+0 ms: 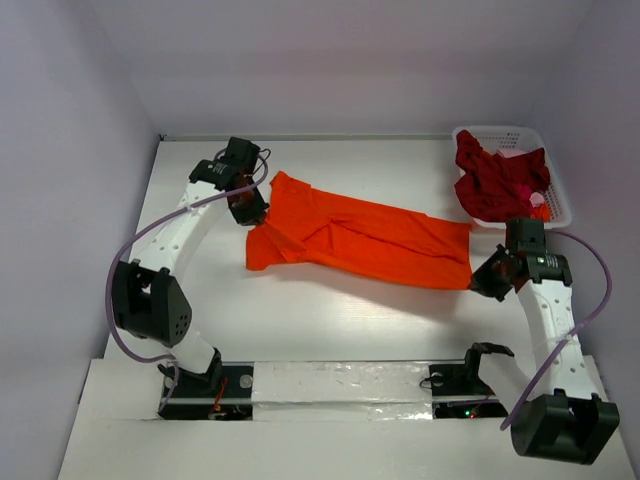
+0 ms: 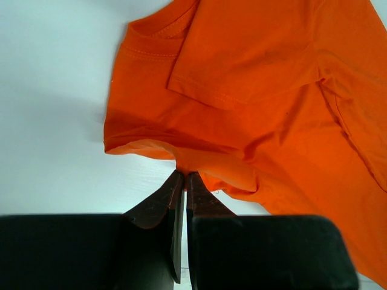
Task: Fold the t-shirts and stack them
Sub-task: Fold the other side of the tshirt into a rectangle
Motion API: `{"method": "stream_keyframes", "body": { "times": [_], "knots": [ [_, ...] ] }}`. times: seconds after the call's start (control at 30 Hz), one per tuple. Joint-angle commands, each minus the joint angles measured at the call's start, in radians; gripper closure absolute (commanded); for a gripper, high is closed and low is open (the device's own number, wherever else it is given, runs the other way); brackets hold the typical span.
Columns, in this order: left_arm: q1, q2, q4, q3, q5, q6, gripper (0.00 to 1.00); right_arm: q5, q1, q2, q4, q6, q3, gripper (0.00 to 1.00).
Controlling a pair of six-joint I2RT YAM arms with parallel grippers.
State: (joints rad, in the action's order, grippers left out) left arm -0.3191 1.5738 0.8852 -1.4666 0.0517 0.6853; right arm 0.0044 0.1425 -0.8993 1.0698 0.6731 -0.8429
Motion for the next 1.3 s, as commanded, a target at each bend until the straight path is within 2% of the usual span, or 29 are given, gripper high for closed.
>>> {"method": "stream_keyframes", "body": {
  "times": [0.0,0.6,1.27],
  "knots": [
    [0.009,0.023,-0.014,-0.050,-0.015,-0.023,1.00,0.019,-0.006,-0.019,0.006,0.020,-0.051,1.00],
    [0.018,0.077,-0.014,-0.123,-0.016,-0.036,1.00,0.049,-0.006,-0.211,-0.119,0.005,-0.108,1.00],
    [0.028,0.127,-0.019,-0.169,-0.023,-0.046,1.00,0.092,-0.006,-0.325,-0.188,-0.035,-0.157,1.00]
  ]
}}
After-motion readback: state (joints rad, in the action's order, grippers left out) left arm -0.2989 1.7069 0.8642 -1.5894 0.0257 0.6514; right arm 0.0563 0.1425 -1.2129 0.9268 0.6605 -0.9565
